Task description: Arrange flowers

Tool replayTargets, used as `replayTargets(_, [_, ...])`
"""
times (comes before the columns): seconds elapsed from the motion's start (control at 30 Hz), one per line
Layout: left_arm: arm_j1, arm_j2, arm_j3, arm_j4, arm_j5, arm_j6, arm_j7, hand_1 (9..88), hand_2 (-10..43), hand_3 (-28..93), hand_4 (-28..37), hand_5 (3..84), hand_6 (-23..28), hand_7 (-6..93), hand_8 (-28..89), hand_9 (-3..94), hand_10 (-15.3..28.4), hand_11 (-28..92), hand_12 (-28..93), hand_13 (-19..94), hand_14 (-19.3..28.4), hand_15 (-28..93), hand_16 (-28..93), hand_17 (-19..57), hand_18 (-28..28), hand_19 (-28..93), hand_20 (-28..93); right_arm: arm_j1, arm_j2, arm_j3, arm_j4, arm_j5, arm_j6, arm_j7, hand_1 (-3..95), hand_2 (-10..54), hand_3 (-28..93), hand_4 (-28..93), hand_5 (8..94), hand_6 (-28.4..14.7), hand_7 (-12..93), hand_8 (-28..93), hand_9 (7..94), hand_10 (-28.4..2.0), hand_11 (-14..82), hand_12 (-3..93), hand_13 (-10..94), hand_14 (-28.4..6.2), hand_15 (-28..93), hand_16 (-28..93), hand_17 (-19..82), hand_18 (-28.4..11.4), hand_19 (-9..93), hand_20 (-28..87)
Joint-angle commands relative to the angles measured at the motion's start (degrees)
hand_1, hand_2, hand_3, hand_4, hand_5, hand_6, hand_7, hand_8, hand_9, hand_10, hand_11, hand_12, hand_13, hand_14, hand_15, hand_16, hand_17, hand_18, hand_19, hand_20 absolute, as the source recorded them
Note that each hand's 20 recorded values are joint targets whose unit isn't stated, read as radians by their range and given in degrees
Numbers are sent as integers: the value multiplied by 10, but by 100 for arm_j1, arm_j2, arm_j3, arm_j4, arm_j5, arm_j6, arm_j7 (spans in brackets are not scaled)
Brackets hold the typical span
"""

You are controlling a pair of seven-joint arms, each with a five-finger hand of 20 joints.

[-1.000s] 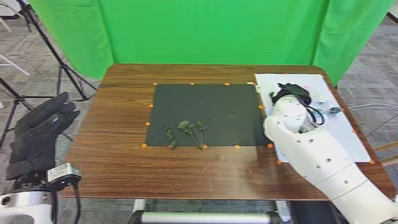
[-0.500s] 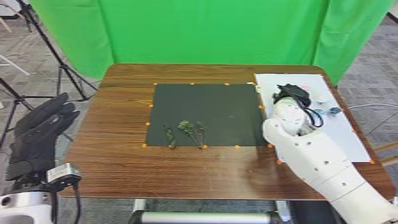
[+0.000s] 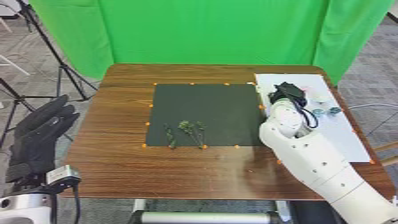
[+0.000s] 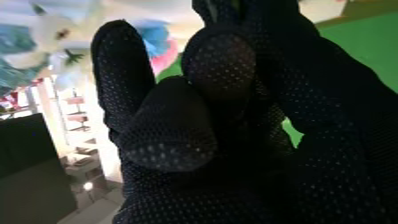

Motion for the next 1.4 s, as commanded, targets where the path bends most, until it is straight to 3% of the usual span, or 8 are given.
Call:
replayTargets(0.03, [111,88,-16,-21,-106,76,127,294,26,808,-158,366,89,175,-114,302,182,386,73,174,229,619,-163,-121,202,544,81,289,95,-128,21,-83,279,-20,553,-95,748,-283,864,-49,262,121,877,-98,535,289,932,-31,681,228,547,-155,932,-176])
replayTargets(0.37, [243,105,-83,-53,-130,123,163,295,26,808,-159,367,89,173,-114,303,181,386,73,173,229,618,-163,-121,202,544,81,321,137,-176,-205,-138,507,-96,551,-95,754,-283,869,-48,261,127,887,-95,531,286,936,-29,679,228,547,-155,932,-173])
replayTargets(0.7, [316,33,-200,-107,29,91,-18,295,26,809,-158,367,90,173,-114,304,181,385,73,174,228,618,-163,-121,202,544,80,429,16,-219,-879,-251,618,-414,547,-95,764,-282,876,-47,256,136,895,-94,526,286,937,-30,683,218,545,-160,932,-164])
replayTargets(0.73, [273,-24,-210,-104,100,50,-108,296,27,809,-158,367,90,172,-114,304,180,385,73,174,228,618,-163,-121,202,544,80,435,27,-252,-941,-245,643,-406,547,-95,764,-282,876,-47,256,136,896,-94,526,286,937,-30,683,217,544,-160,932,-162])
replayTargets(0.97, [366,-179,-304,-154,244,-5,-251,296,27,809,-157,366,89,173,-114,303,182,385,73,173,228,619,-163,-121,202,544,81,2,-104,-60,-1493,-278,650,-431,544,-95,767,-279,878,-46,253,140,904,-92,524,286,937,-29,692,210,543,-162,932,-154])
replayTargets(1.07, [377,-297,-361,-172,352,-61,-376,295,27,810,-156,366,88,174,-114,303,181,385,73,173,228,618,-163,-121,201,544,81,-353,-236,105,-1758,-319,543,-395,543,-95,768,-276,879,-47,253,142,905,-93,525,286,937,-30,695,207,542,-163,932,-151])
replayTargets(1.23, [451,-389,-458,-215,447,-96,-460,295,27,811,-156,365,88,174,-114,303,182,385,73,174,228,618,-162,-121,201,544,81,-982,-378,331,-2262,-330,412,-365,542,-95,768,-273,881,-48,252,145,905,-93,527,286,937,-30,700,202,540,-167,932,-141])
replayTargets(1.4, [430,-453,-462,-211,506,-138,-519,296,27,810,-156,365,88,174,-114,303,182,383,73,173,229,618,-162,-121,202,544,81,-1292,-499,395,-2384,-298,331,-326,542,-95,768,-270,883,-48,252,145,906,-94,529,286,937,-30,703,199,539,-169,932,-131])
